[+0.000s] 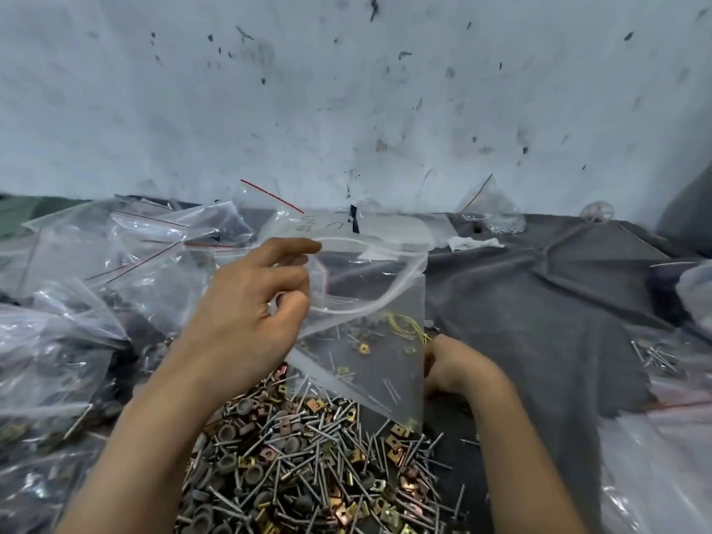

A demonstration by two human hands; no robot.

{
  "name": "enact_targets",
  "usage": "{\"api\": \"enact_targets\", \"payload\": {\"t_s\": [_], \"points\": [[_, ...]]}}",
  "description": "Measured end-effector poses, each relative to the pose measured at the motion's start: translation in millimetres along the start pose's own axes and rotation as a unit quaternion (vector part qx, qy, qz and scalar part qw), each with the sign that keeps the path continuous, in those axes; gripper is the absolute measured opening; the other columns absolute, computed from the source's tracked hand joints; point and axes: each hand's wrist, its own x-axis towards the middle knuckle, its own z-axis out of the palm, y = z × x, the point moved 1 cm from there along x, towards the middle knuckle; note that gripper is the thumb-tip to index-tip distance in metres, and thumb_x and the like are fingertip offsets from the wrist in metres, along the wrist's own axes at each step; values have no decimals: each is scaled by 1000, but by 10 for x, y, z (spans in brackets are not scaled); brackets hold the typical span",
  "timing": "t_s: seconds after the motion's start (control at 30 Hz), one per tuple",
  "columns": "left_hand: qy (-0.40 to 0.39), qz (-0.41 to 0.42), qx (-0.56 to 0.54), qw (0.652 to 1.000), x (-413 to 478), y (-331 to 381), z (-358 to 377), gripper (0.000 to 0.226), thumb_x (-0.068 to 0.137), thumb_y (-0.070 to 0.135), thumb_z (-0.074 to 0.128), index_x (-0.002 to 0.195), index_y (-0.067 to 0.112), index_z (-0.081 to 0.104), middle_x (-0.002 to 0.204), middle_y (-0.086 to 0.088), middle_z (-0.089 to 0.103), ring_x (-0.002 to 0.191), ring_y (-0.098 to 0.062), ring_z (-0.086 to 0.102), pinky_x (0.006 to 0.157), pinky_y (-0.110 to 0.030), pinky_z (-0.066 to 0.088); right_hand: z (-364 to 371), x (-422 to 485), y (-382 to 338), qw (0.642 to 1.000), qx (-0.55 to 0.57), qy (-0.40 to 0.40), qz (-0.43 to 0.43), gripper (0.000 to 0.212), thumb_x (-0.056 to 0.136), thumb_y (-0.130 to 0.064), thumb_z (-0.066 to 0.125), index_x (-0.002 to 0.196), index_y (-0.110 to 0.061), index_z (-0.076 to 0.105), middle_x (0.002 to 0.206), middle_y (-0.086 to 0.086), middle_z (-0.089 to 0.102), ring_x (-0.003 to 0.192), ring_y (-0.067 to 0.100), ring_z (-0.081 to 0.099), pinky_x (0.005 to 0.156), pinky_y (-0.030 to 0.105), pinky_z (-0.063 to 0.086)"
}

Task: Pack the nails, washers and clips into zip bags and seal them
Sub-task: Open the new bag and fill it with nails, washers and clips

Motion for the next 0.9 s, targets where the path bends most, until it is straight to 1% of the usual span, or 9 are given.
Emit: {"api": "enact_targets", "payload": {"t_s": [0.2, 0.3, 0.4, 0.5, 0.63, 0.7, 0.77, 0.83, 0.9], "points": [[0, 33, 13, 999, -5, 34, 14, 20, 75, 24, 42, 59, 19, 52, 130, 17, 53, 112, 13, 47, 94, -11, 35, -166, -111, -1, 998, -20, 53, -40, 4, 88, -7, 57, 86, -7, 61, 87, 2, 57, 83, 20, 51, 59, 22, 36], [18, 44, 5, 999, -19, 63, -3, 22, 75, 33, 38, 62, 22, 53, 134, 20, 49, 117, 14, 44, 99, -14, 35, -309, -178, 15, 994, 7, 95, -53, 24, 84, -10, 65, 67, -22, 53, 74, -8, 53, 82, 14, 52, 61, 22, 37], [36, 55, 13, 998, -17, 72, -17, 22, 75, 33, 37, 64, 22, 52, 137, 20, 48, 122, 7, 44, 99, -21, 35, -210, -132, 9, 998, 5, 53, -40, 11, 80, -8, 70, 82, -17, 63, 88, -4, 61, 86, 14, 57, 68, 22, 43], [18, 63, 24, 998, -21, 71, -19, 22, 76, 36, 36, 69, 25, 54, 141, 23, 43, 121, 20, 35, 98, -11, 30, -35, -25, -2, 1000, -19, 5, 10, 30, 77, -11, 75, 106, -9, 66, 110, 7, 65, 102, 22, 61, 84, 29, 51], [16, 56, 22, 998, -25, 76, -17, 14, 83, 25, 44, 78, 29, 57, 139, 24, 39, 126, 21, 31, 95, 1, 23, 55, 60, -23, 998, -37, 45, 31, 22, 79, -12, 68, 99, -9, 61, 116, 10, 59, 106, 27, 58, 90, 35, 50], [41, 57, 21, 997, -19, 99, -34, 16, 86, 19, 45, 82, 29, 57, 131, 28, 43, 127, 13, 37, 96, 0, 25, 60, 68, -37, 998, -29, 46, 24, 14, 80, -19, 66, 86, -14, 54, 105, 9, 58, 98, 25, 58, 82, 32, 49], [60, 66, 19, 996, -12, 120, -57, 16, 89, 18, 47, 88, 28, 59, 118, 30, 53, 115, 17, 46, 91, -1, 30, -20, 41, -27, 998, 24, 65, -2, 15, 81, -20, 66, 77, -14, 54, 82, 3, 56, 80, 19, 55, 65, 23, 44], [56, 72, 19, 996, -14, 129, -76, 16, 91, 21, 48, 95, 26, 62, 101, 29, 62, 99, 19, 53, 81, 1, 33, -188, -30, -14, 984, 100, 143, -44, 14, 81, -14, 64, 70, -7, 62, 64, 3, 54, 65, 14, 49, 54, 21, 38], [59, 74, 21, 995, -10, 120, -86, 17, 91, 22, 49, 98, 23, 64, 94, 27, 65, 93, 20, 54, 78, 2, 33, -388, -184, -11, 933, 237, 253, -91, 7, 81, -2, 62, 77, 0, 68, 62, 4, 57, 61, 14, 50, 56, 22, 39]]}}
